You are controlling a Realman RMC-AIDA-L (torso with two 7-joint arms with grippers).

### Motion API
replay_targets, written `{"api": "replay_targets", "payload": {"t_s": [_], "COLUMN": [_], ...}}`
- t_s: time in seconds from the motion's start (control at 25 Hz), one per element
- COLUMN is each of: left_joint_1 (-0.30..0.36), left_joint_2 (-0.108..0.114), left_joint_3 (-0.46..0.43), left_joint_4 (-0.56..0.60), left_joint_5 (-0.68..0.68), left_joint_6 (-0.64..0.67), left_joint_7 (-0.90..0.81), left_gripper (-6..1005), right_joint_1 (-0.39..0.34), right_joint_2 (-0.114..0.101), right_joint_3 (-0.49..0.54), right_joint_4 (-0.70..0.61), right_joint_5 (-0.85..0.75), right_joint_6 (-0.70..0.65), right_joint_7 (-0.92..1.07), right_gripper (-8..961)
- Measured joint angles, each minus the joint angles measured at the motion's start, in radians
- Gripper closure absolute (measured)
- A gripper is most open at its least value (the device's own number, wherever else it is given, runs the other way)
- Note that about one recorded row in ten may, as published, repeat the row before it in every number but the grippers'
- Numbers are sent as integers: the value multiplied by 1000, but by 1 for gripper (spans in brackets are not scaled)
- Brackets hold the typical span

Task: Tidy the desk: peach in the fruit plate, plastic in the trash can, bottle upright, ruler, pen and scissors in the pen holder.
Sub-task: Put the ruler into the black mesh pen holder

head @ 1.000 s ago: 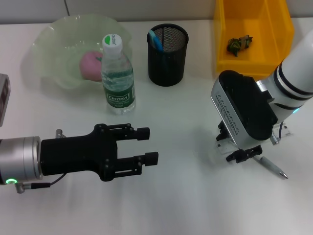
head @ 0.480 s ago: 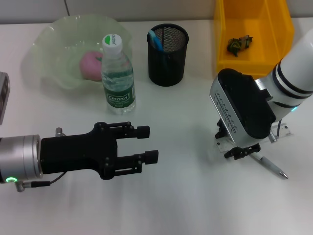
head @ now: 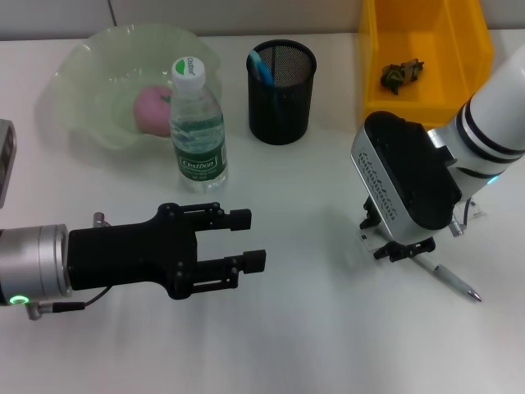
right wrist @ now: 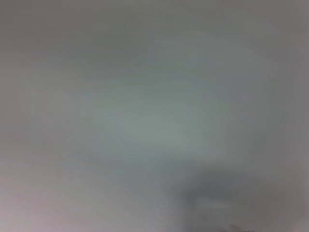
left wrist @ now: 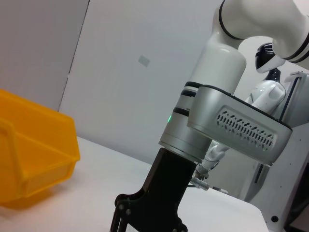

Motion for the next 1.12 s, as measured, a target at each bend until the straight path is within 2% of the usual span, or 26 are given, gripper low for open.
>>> {"api": "replay_targets", "payload": {"t_s": [0.24, 0.56, 0.8, 1.12], "left_joint_1": [3, 7, 7, 11], "left_joint_2": [4, 5, 4, 2], "left_joint_3": [-8, -25, -43, -52], "left_joint_4": [3, 14, 26, 20], "left_joint_5": [-27, -28, -28, -36], "left_joint_6": [4, 9, 13, 29], "left_joint_7": [1, 2, 4, 49], "left_gripper": [368, 369, 369, 369], "right_joint_1": [-24, -121, -218, -324], "right_joint_2": [1, -2, 0, 1], "right_joint_3": [11, 69, 157, 317], "right_joint_4": [-52, -217, -350, -434], "right_joint_5": [19, 89, 167, 414], "right_joint_6": [-6, -38, -51, -39], "right_joint_7": [17, 53, 76, 77], "right_gripper": [572, 572, 572, 573]}}
